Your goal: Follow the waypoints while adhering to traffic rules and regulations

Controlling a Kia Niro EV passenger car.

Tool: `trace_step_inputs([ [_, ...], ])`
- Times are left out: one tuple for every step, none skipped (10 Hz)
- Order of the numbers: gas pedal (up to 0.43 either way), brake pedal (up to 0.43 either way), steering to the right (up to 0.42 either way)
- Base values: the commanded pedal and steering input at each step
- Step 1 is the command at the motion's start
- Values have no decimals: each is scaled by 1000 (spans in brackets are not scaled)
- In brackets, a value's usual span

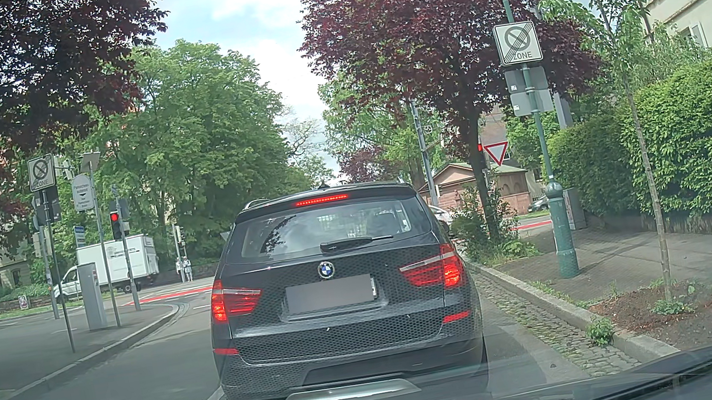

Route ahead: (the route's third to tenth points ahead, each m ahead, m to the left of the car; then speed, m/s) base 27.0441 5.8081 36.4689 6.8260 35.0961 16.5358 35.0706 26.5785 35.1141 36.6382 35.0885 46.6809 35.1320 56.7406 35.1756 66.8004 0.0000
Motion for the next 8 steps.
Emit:
trace_step_inputs([
  [0,274,2],
  [0,274,2],
  [0,274,2],
  [0,274,2],
  [0,274,2],
  [0,274,2],
  [0,274,2],
  [0,274,2],
])
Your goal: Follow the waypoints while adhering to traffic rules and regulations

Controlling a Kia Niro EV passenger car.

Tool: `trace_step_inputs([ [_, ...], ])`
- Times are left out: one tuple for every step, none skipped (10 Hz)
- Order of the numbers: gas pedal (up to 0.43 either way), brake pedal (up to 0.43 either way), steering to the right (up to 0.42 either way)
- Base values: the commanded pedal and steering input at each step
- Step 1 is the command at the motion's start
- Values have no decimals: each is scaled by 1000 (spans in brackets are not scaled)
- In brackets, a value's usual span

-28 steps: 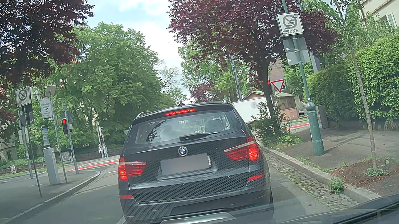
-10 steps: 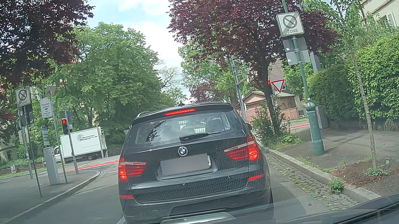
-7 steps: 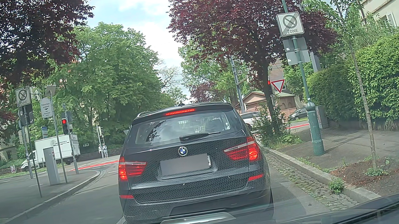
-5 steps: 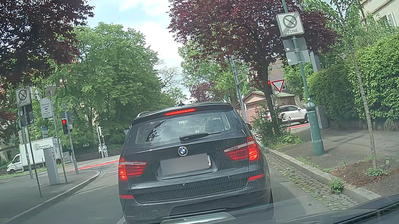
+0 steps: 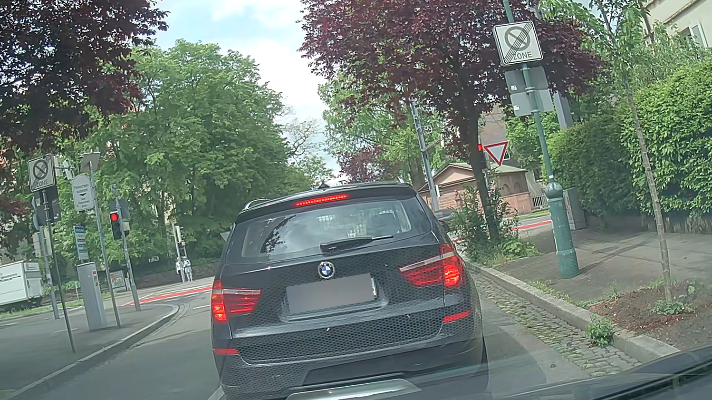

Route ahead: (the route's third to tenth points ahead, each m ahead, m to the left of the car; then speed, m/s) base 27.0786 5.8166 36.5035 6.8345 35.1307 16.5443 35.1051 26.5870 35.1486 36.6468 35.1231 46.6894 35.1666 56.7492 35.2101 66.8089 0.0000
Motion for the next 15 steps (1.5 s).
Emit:
trace_step_inputs([
  [0,274,2],
  [0,274,2],
  [0,274,2],
  [0,274,2],
  [0,274,2],
  [0,274,2],
  [0,274,2],
  [0,274,2],
  [0,274,2],
  [0,274,2],
  [0,274,2],
  [0,274,2],
  [0,274,2],
  [0,274,2],
  [0,274,2],
])
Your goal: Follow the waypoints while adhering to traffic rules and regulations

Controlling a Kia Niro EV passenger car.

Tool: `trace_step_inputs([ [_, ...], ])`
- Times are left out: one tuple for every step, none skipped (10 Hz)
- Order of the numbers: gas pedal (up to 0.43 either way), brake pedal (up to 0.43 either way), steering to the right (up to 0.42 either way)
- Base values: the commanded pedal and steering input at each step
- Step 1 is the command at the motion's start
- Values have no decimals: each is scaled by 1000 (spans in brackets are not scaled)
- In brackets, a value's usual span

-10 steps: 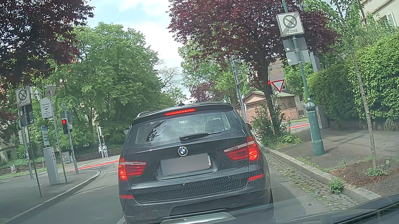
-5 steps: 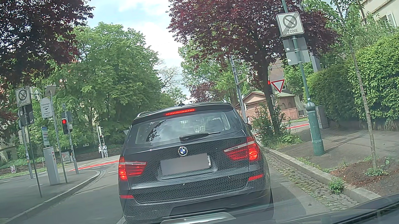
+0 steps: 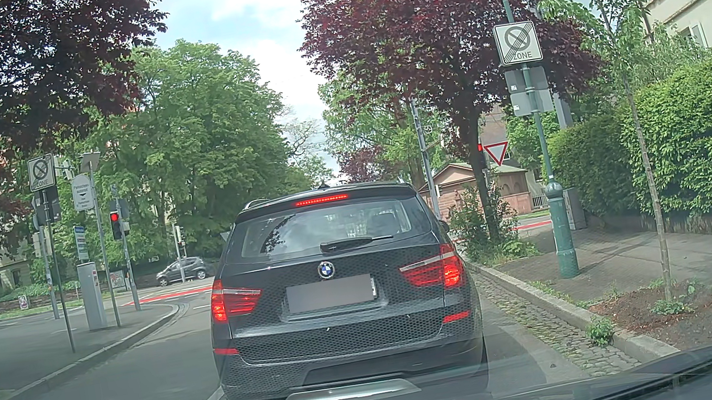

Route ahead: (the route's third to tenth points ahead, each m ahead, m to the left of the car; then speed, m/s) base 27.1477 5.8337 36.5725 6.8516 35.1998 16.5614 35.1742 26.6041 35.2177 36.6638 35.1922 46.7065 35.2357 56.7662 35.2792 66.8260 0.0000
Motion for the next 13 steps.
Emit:
trace_step_inputs([
  [0,274,2],
  [0,274,2],
  [0,274,2],
  [0,274,2],
  [0,274,2],
  [0,274,2],
  [0,274,2],
  [0,274,2],
  [0,274,2],
  [0,274,2],
  [0,274,2],
  [0,274,2],
  [0,274,2],
])
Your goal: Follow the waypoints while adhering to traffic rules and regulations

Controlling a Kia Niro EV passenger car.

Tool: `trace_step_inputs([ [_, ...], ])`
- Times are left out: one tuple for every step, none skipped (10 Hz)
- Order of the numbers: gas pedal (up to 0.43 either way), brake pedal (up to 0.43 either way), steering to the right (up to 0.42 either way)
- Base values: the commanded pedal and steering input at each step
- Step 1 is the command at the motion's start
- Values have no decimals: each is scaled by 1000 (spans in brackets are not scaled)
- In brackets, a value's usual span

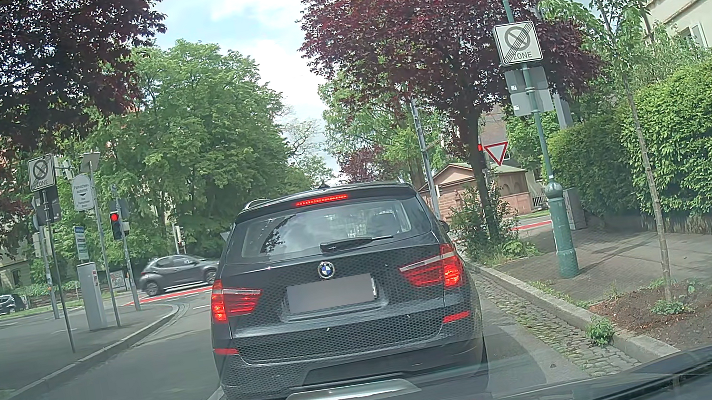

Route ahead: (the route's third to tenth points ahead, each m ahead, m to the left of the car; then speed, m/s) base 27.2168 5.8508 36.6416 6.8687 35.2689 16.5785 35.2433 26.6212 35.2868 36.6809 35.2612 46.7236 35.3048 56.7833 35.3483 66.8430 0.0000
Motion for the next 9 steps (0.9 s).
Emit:
trace_step_inputs([
  [0,274,2],
  [0,274,2],
  [0,274,2],
  [0,274,2],
  [0,274,2],
  [0,274,2],
  [0,274,2],
  [0,274,2],
  [0,274,2],
])
